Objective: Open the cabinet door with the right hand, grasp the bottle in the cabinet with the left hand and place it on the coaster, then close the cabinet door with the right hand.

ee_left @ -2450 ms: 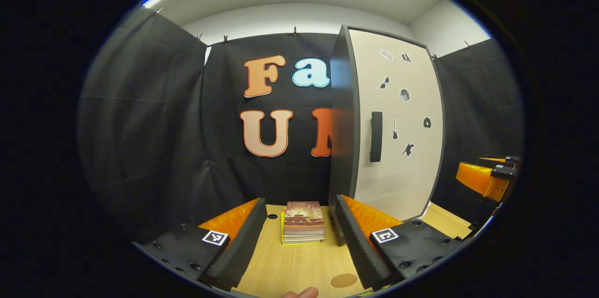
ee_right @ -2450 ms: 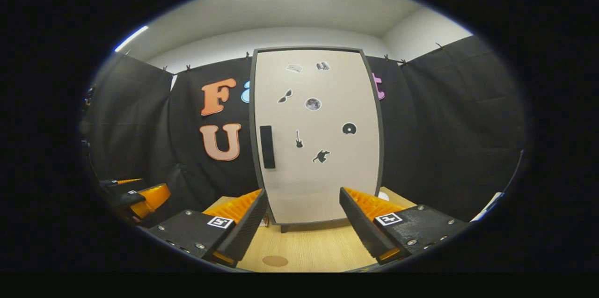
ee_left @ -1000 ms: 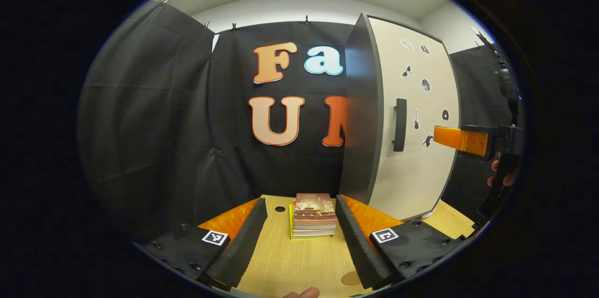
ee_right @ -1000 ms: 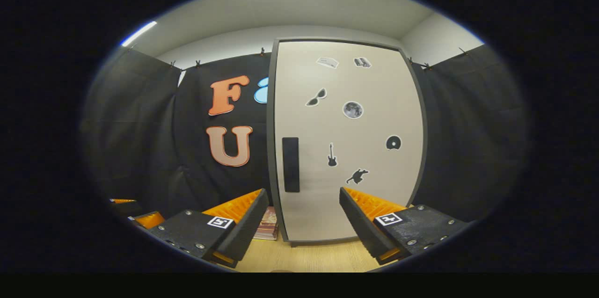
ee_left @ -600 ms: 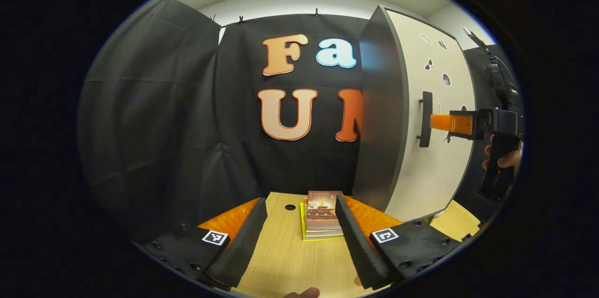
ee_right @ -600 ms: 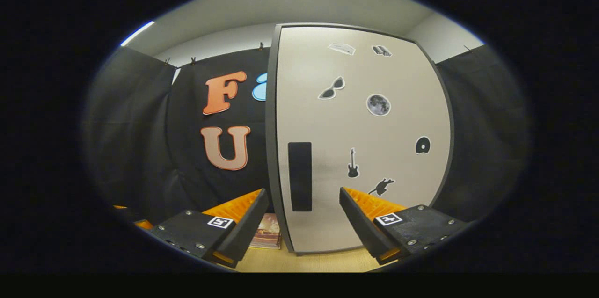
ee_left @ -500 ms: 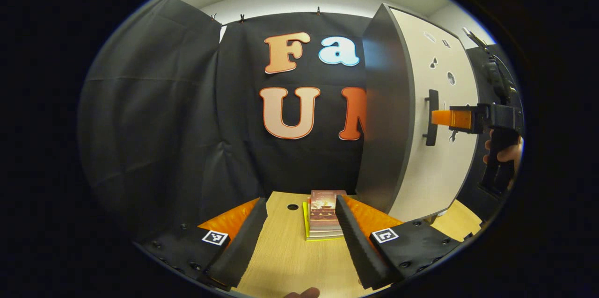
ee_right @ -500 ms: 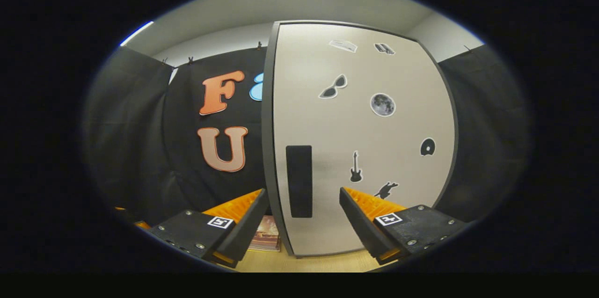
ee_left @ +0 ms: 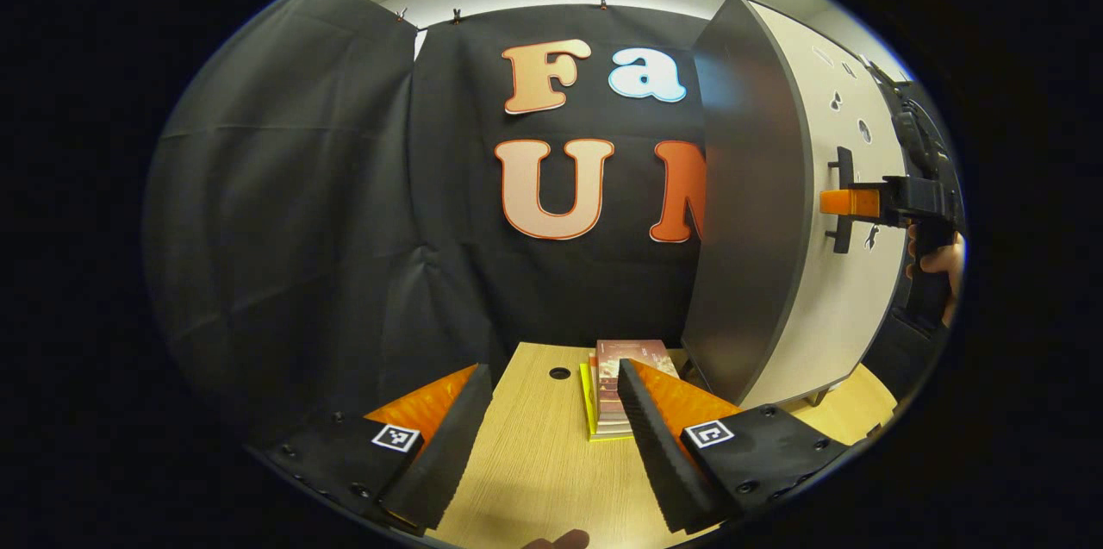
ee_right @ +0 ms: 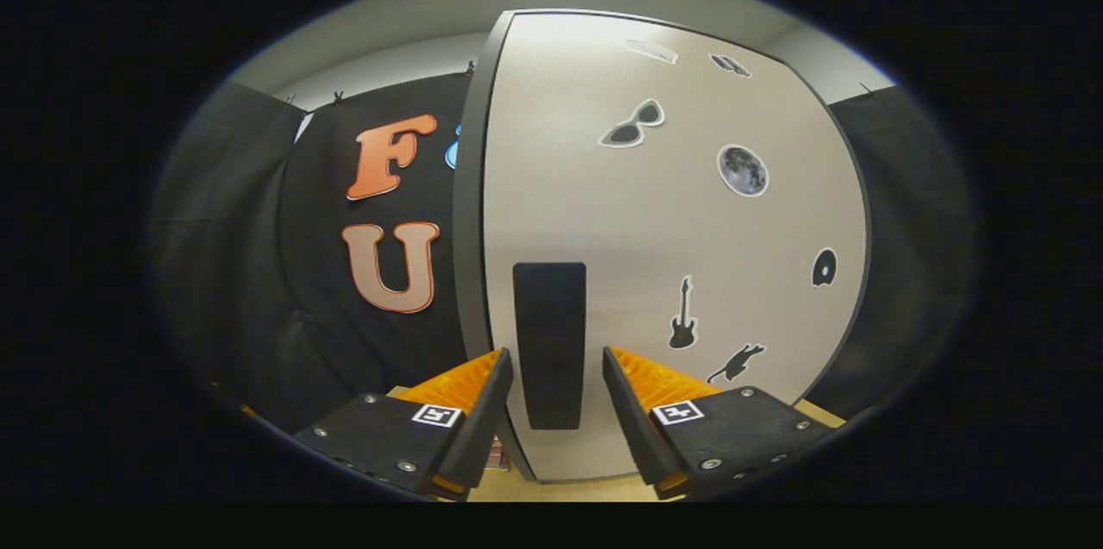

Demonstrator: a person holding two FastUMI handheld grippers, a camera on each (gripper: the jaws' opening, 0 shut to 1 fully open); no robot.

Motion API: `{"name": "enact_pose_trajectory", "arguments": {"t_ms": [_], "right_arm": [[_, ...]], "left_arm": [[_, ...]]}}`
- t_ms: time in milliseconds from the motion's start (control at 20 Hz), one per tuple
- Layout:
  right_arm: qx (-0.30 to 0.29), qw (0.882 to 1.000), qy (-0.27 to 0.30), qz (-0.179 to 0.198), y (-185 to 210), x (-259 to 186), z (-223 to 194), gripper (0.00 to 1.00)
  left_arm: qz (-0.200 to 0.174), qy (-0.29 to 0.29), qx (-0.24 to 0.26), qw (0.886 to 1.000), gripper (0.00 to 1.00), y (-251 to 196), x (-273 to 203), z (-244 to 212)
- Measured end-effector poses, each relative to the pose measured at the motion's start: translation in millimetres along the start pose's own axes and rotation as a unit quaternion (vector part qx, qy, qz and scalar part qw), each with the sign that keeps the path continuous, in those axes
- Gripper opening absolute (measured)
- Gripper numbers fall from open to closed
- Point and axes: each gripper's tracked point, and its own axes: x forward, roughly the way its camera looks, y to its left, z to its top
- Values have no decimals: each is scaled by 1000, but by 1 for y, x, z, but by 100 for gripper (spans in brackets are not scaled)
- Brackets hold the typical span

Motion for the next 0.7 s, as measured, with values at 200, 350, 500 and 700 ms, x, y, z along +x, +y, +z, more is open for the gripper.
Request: {"name": "enact_pose_trajectory", "arguments": {"t_ms": [200,350,500,700], "right_arm": [[9,1000,-3,-1,1,0,-1,36],[3,1000,-1,-5,1,-5,-1,34],[9,1000,4,-1,-1,-11,-2,32],[19,1000,10,8,-1,-25,-1,30]], "left_arm": [[0,4,8,1000,96,3,-1,-5],[-1,3,7,1000,96,1,-4,-4],[-4,0,7,1000,96,-5,-11,-2],[-8,-6,10,1000,96,-18,-34,0]]}}
